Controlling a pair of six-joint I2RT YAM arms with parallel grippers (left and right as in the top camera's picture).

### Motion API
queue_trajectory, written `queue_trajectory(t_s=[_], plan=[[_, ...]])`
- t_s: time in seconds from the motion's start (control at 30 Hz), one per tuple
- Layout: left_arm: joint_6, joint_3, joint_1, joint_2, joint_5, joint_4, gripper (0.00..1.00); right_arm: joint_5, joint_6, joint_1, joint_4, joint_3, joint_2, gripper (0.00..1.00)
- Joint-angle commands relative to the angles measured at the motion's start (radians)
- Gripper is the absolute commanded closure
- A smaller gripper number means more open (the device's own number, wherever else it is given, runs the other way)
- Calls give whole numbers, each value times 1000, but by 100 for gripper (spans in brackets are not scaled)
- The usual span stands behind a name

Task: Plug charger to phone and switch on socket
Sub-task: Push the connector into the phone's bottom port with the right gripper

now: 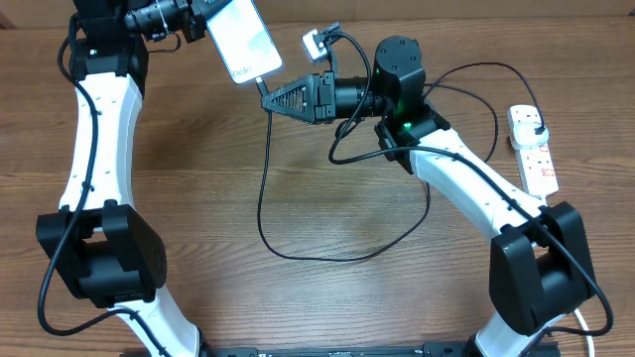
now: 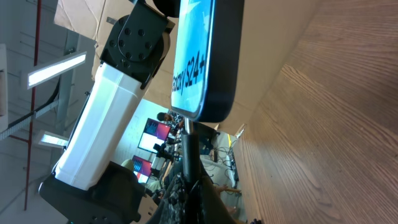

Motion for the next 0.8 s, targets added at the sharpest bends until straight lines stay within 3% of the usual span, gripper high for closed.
queue_trajectory(t_s=[0.0,0.77], plan=[[20,13,5,-2,46,6,96,19,-7,-10,3,18,-26,96],[42,13,18,-2,64,3,96,27,-7,-23,3,18,-26,96]])
